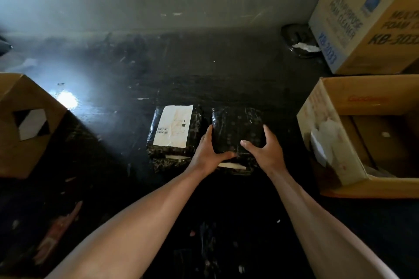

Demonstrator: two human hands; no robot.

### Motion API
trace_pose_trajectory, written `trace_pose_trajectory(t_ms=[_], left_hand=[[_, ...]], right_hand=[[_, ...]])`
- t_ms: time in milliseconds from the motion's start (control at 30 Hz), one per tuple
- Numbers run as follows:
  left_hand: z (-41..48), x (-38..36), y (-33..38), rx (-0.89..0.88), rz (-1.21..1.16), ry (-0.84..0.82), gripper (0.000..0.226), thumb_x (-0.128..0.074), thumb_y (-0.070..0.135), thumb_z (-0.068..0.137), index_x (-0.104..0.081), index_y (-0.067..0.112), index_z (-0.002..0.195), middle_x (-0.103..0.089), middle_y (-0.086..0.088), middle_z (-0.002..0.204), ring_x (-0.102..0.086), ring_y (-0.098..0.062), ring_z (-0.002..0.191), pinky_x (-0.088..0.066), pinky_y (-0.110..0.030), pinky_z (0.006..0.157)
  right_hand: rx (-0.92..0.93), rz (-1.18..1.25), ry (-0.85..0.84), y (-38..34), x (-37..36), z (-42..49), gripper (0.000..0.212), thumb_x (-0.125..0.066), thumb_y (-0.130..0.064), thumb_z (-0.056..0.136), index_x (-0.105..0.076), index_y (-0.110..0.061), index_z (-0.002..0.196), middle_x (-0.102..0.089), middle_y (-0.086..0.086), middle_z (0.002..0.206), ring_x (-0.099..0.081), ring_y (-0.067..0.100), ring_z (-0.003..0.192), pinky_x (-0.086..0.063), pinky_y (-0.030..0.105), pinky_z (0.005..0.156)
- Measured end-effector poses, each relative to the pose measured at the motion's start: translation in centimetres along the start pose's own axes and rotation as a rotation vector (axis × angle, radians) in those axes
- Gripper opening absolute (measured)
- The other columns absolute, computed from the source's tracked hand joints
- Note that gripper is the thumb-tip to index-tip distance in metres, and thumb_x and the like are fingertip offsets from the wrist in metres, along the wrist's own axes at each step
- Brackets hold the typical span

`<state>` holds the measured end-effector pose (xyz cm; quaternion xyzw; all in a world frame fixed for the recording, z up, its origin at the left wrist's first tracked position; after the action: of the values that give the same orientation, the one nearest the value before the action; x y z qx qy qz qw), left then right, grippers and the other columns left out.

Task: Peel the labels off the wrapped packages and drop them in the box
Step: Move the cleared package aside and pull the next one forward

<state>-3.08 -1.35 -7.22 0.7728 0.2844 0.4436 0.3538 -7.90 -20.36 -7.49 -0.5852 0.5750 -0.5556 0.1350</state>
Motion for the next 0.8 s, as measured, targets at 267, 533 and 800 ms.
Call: trace_pose_trajectory(t_ms=[267,533,800], left_hand=[[-5.5,0.6,-0.2,-0.182,0.038,0.015,0.094,-0.086,0.03,0.073,-0.033,0.025,0.15,-0.042,0.017,0.129,-0.039,-0.001,0.125,-0.027,-0.013,0.098],[-13.5,-0.8,-4.5,-0.156,0.007,0.001,0.109,-0.089,0.045,0.064,-0.028,0.024,0.153,-0.04,0.003,0.148,-0.038,-0.012,0.136,-0.031,-0.026,0.111],[-18.6,-3.2,-10.1,-0.081,0.031,-0.003,0.109,-0.087,0.048,0.066,-0.025,0.02,0.153,-0.037,0.002,0.149,-0.037,-0.014,0.136,-0.028,-0.026,0.106]], right_hand=[[0.002,-0.003,-0.08,1.4,1.6,-5.7,0.111,-0.086,-0.044,0.073,-0.022,-0.017,0.159,-0.029,0.006,0.163,-0.029,0.023,0.149,-0.026,0.037,0.118],[0.093,-0.016,-0.08,4.1,1.4,-15.5,0.101,-0.085,-0.037,0.077,-0.026,-0.014,0.157,-0.041,0.005,0.156,-0.037,0.02,0.143,-0.03,0.027,0.108],[0.056,-0.095,-0.118,8.7,-0.9,-20.2,0.098,-0.082,-0.034,0.082,-0.024,-0.012,0.158,-0.033,0.008,0.16,-0.031,0.023,0.147,-0.027,0.034,0.117]])
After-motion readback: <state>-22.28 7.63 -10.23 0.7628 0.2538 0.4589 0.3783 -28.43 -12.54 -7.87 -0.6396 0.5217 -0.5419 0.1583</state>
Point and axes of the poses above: each hand's wrist, its own z-axis towards the middle knuckle, its own x-axis out of the back of the hand, y = z × x, the point moved 3 cm from there along z, towards the middle knuckle
